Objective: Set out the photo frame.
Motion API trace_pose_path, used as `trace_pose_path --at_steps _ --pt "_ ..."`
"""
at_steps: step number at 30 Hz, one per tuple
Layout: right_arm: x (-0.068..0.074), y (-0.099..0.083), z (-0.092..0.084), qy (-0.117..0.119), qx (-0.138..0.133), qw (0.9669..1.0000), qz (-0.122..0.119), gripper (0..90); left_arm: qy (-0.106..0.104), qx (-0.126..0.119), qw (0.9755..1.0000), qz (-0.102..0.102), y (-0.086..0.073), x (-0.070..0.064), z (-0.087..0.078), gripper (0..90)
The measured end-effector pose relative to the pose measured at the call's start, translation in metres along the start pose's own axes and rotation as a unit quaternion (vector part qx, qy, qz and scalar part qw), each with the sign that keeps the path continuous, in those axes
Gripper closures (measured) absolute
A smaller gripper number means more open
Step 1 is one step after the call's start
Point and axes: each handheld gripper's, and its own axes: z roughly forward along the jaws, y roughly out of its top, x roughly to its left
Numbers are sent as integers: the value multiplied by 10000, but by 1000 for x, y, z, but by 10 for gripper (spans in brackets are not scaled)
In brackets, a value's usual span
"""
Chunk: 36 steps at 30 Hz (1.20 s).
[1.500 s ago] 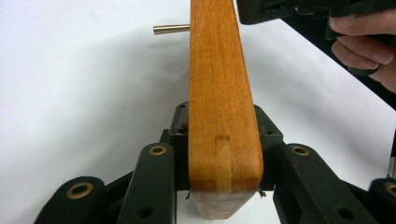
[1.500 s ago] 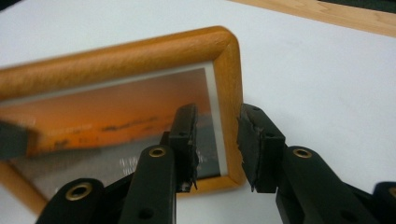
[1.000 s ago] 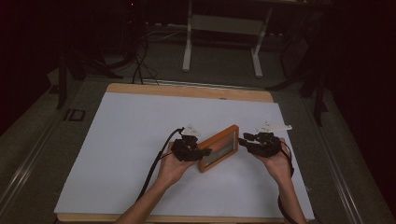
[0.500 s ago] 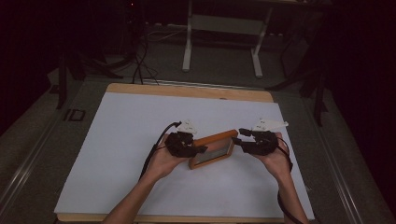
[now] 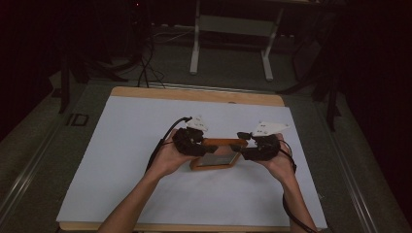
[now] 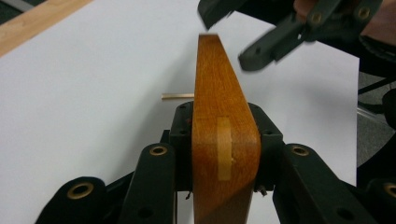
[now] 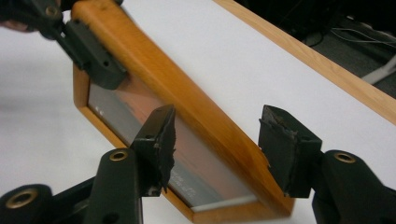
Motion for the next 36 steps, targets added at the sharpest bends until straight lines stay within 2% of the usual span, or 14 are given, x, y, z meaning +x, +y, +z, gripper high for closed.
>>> trace_pose_path --at_steps 3,11,16,25,29,36 --pt "2 4 5 94 22 9999 -131 435 -26 -5 9999 107 4 0 -3 691" --pt "7 6 13 441 71 9987 -261 425 -123 16 9987 486 14 -7 -3 690" --pt "10 5 16 533 114 9978 -369 435 -173 -16 9981 584 19 -9 1 687" --pt "9 2 8 566 143 9966 -587 545 -407 -112 9981 451 21 -6 5 650" --pt "10 -1 2 610 137 9950 -774 615 -460 -135 9981 386 21 -5 5 607" --pt "14 -2 0 528 130 9930 -1044 648 -550 -226 9980 216 20 -1 6 537"
